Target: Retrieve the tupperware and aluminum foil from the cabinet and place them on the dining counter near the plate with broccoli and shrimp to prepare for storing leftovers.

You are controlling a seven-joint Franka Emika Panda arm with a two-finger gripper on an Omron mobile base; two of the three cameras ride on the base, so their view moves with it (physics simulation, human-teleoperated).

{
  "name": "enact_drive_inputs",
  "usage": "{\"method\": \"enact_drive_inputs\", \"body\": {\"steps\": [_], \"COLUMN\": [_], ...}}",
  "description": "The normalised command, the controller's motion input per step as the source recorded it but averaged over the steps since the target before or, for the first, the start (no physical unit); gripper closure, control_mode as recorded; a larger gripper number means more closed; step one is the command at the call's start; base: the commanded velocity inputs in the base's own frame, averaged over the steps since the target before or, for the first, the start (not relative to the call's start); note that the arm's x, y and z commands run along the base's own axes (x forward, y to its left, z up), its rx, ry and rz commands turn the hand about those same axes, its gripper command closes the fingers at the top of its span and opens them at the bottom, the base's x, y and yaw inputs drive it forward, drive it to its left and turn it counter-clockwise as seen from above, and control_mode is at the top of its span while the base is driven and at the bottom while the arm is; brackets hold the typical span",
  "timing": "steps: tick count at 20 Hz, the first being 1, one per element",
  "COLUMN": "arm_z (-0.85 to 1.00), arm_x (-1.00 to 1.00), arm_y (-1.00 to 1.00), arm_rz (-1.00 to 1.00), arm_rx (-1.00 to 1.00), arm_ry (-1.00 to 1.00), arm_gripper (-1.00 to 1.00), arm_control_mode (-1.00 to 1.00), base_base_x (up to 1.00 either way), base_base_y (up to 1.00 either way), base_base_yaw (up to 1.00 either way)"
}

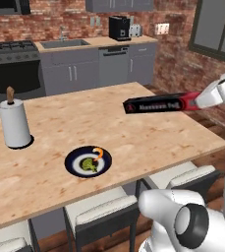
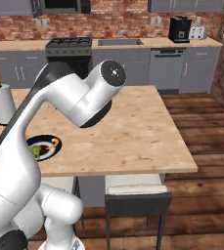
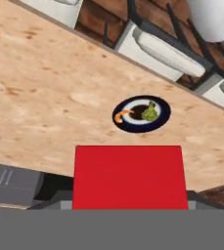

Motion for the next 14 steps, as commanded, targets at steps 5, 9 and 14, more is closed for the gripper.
{"method": "enact_drive_inputs", "body": {"steps": [5,9,14], "arm_z": [-0.65,-0.79,-0.50], "arm_x": [0.10,0.11,0.43], "arm_y": [0.46,0.14,0.06], "arm_rz": [-0.21,-0.19,-0.08], "arm_rx": [0.00,0.00,0.05], "arm_ry": [-0.23,-0.28,-0.05], "arm_gripper": [1.00,1.00,1.00], "arm_control_mode": [-1.00,-1.00,-1.00], "base_base_x": [0.00,0.00,0.00], "base_base_y": [0.00,0.00,0.00], "base_base_yaw": [0.00,0.00,0.00]}}
